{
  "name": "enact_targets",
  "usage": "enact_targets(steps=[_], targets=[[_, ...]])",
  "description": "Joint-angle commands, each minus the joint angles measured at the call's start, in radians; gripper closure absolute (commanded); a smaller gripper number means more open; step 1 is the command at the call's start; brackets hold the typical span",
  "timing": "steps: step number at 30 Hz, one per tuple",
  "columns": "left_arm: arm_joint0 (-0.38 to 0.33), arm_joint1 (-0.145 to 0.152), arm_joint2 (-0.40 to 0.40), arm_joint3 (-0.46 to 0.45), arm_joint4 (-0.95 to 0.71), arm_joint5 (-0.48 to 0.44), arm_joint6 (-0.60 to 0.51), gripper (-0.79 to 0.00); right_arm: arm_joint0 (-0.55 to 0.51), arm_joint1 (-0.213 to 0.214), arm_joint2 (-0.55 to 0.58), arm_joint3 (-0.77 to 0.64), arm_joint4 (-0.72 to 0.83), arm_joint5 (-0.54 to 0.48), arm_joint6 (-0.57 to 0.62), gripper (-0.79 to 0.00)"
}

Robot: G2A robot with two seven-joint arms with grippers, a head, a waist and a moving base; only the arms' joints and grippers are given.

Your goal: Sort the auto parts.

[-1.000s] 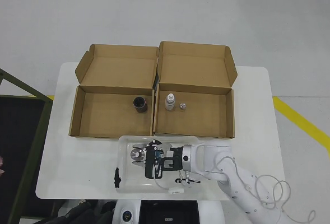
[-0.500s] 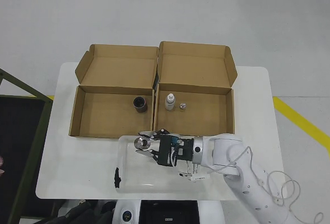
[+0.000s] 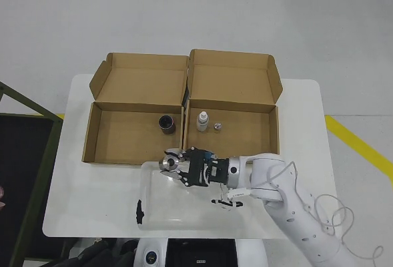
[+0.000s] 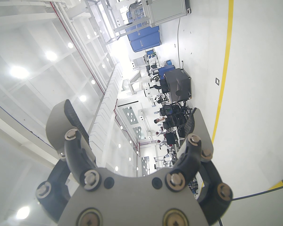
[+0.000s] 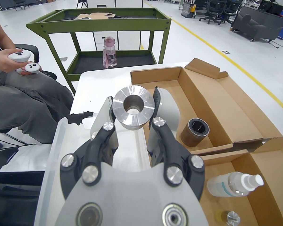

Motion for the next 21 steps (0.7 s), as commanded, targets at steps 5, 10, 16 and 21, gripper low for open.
enact_targets(steps=[5, 10, 16, 21], targets=[[0.0, 0.0, 0.0, 0.0, 0.0, 0.0, 0.0, -0.785, 0.061, -0.012, -0.04, 0.049, -0.015, 0.04, 0.011, 0.0], [0.0, 0.0, 0.0, 0.0, 0.0, 0.0, 0.0, -0.785, 0.124, -0.027, -0.082, 0.106, -0.028, 0.073, 0.023, 0.0], [0.0, 0.0, 0.0, 0.0, 0.0, 0.0, 0.0, -0.785, 0.209, -0.052, -0.148, 0.185, -0.046, 0.108, 0.06, 0.0], [0.0, 0.0, 0.0, 0.0, 0.0, 0.0, 0.0, -0.785, 0.282, -0.076, -0.202, 0.257, -0.052, 0.135, 0.097, 0.0]])
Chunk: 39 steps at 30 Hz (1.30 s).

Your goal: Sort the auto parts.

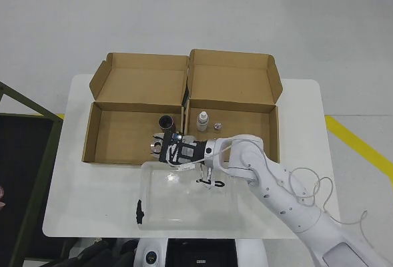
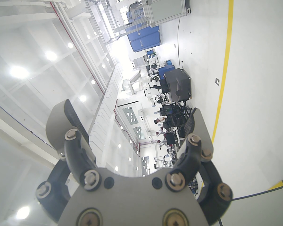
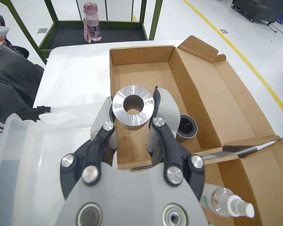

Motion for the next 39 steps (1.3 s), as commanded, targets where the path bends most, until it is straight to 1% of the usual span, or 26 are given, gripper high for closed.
enact_targets(steps=[1, 9, 17, 29, 39], targets=[[0.0, 0.0, 0.0, 0.0, 0.0, 0.0, 0.0, -0.785, 0.028, -0.009, -0.018, 0.025, -0.002, 0.01, 0.014, 0.0], [0.0, 0.0, 0.0, 0.0, 0.0, 0.0, 0.0, -0.785, 0.131, -0.051, -0.096, 0.114, -0.014, 0.04, 0.075, 0.0], [0.0, 0.0, 0.0, 0.0, 0.0, 0.0, 0.0, -0.785, 0.2, -0.093, -0.168, 0.225, -0.021, 0.041, 0.115, 0.0], [0.0, 0.0, 0.0, 0.0, 0.0, 0.0, 0.0, -0.785, 0.252, -0.139, -0.219, 0.344, -0.046, 0.04, 0.146, 0.0], [0.0, 0.0, 0.0, 0.0, 0.0, 0.0, 0.0, -0.785, 0.276, -0.17, -0.253, 0.407, -0.093, 0.039, 0.168, 0.0]])
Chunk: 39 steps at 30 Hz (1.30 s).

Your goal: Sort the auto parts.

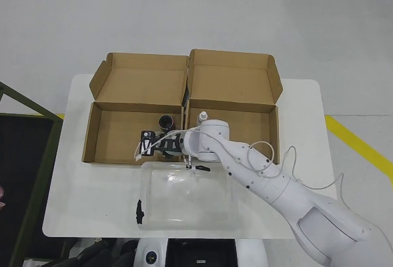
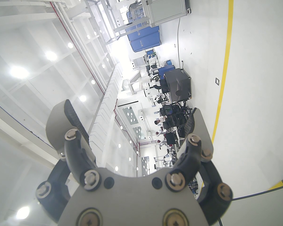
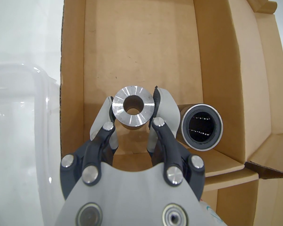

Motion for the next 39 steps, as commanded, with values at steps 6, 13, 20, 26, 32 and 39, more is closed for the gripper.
enact_targets(steps=[6, 13, 20, 26, 32, 39], targets=[[0.0, 0.0, 0.0, 0.0, 0.0, 0.0, 0.0, -0.785, 0.006, -0.014, -0.008, 0.021, -0.038, 0.004, 0.008, -0.117], [0.0, 0.0, 0.0, 0.0, 0.0, 0.0, 0.0, -0.785, 0.003, -0.024, -0.002, 0.039, -0.045, -0.002, 0.009, -0.209], [0.0, 0.0, 0.0, 0.0, 0.0, 0.0, 0.0, -0.785, -0.002, -0.031, 0.005, 0.05, -0.051, -0.016, 0.013, -0.305], [0.0, 0.0, 0.0, 0.0, 0.0, 0.0, 0.0, -0.785, -0.007, -0.034, 0.02, 0.024, -0.053, -0.026, 0.004, -0.326], [0.0, 0.0, 0.0, 0.0, 0.0, 0.0, 0.0, -0.785, -0.017, -0.029, 0.055, -0.053, -0.043, -0.039, -0.011, -0.345], [0.0, 0.0, 0.0, 0.0, 0.0, 0.0, 0.0, -0.785, -0.044, -0.015, 0.113, -0.169, -0.035, -0.046, -0.003, -0.369]])
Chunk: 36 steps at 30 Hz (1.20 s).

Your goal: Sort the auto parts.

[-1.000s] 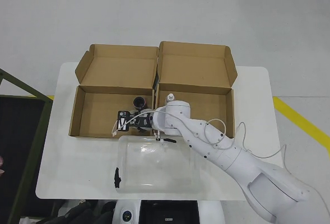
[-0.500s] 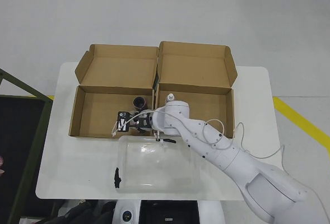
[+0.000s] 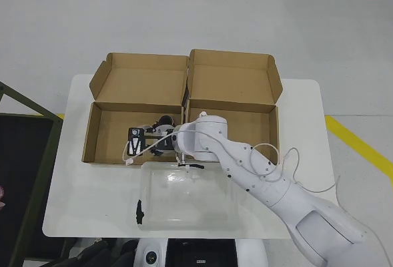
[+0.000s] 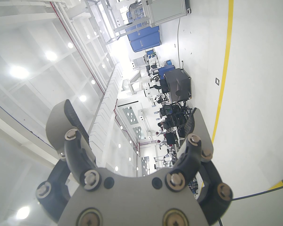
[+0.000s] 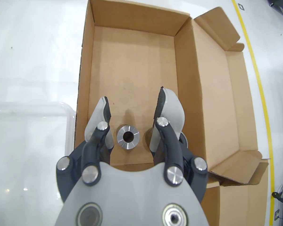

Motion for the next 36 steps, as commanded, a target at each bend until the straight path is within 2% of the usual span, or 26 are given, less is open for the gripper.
enact_targets(steps=[1, 7, 14, 17, 28, 32, 36], targets=[[0.0, 0.0, 0.0, 0.0, 0.0, 0.0, 0.0, -0.785, -0.012, 0.005, 0.018, -0.027, 0.004, -0.001, -0.001, -0.369], [0.0, 0.0, 0.0, 0.0, 0.0, 0.0, 0.0, -0.785, -0.079, 0.03, 0.092, -0.129, 0.016, -0.005, -0.007, -0.379], [0.0, 0.0, 0.0, 0.0, 0.0, 0.0, 0.0, -0.785, -0.207, 0.069, 0.19, -0.288, 0.023, -0.025, -0.01, -0.391], [0.0, 0.0, 0.0, 0.0, 0.0, 0.0, 0.0, -0.785, -0.266, 0.086, 0.239, -0.343, 0.022, -0.032, -0.016, -0.419], [0.0, 0.0, 0.0, 0.0, 0.0, 0.0, 0.0, -0.785, -0.505, 0.153, 0.48, -0.523, 0.007, -0.084, -0.084, -0.48], [0.0, 0.0, 0.0, 0.0, 0.0, 0.0, 0.0, -0.785, -0.585, 0.173, 0.572, -0.56, 0.003, -0.099, -0.134, -0.526], [0.0, 0.0, 0.0, 0.0, 0.0, 0.0, 0.0, -0.785, -0.663, 0.19, 0.667, -0.595, -0.02, -0.079, -0.206, -0.631]])
